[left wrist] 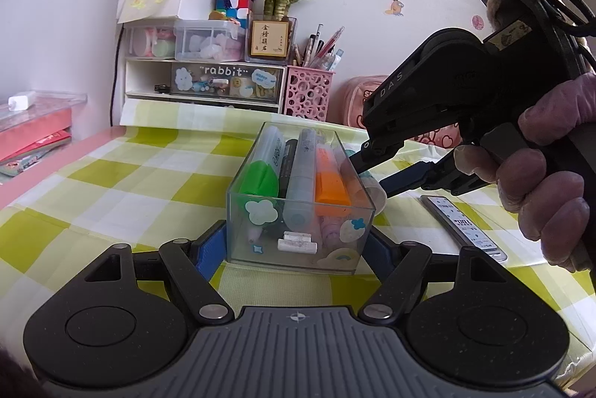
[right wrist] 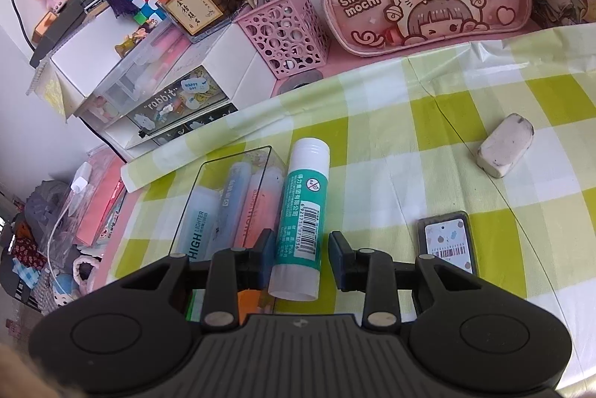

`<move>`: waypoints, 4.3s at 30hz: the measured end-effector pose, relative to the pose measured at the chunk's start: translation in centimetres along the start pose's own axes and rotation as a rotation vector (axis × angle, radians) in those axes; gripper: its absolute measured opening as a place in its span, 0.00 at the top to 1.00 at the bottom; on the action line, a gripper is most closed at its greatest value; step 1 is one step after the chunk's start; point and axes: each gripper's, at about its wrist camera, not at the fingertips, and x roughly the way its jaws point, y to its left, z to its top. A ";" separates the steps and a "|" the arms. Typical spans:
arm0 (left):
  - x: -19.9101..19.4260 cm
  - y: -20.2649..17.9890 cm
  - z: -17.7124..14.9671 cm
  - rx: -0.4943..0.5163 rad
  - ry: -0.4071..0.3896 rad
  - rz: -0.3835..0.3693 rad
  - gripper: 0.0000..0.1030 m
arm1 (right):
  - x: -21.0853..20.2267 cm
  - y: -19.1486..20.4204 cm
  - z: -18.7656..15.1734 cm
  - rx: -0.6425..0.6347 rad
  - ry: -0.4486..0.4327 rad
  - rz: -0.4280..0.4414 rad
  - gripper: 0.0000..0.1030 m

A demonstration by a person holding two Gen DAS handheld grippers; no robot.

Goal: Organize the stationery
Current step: 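Lower the glue stick into the clear tray and open the right gripper, then move the right gripper to the pencil-lead refill case and grasp it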

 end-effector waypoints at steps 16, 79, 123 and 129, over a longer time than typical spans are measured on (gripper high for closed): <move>0.0 0.0 0.0 0.000 0.000 0.000 0.28 | -0.7 1.3 0.5 -0.101 0.073 -0.084 0.71; 0.0 0.0 -0.1 0.001 -0.001 -0.002 0.28 | -1.7 5.9 1.4 0.060 0.019 0.059 0.73; -0.1 0.1 -0.1 0.002 -0.003 -0.008 0.28 | -4.8 -1.5 -6.1 -0.331 -0.153 -0.301 0.68; -0.1 0.1 -0.1 0.002 -0.003 -0.008 0.28 | -4.8 -1.5 -6.0 -0.313 -0.159 -0.302 0.68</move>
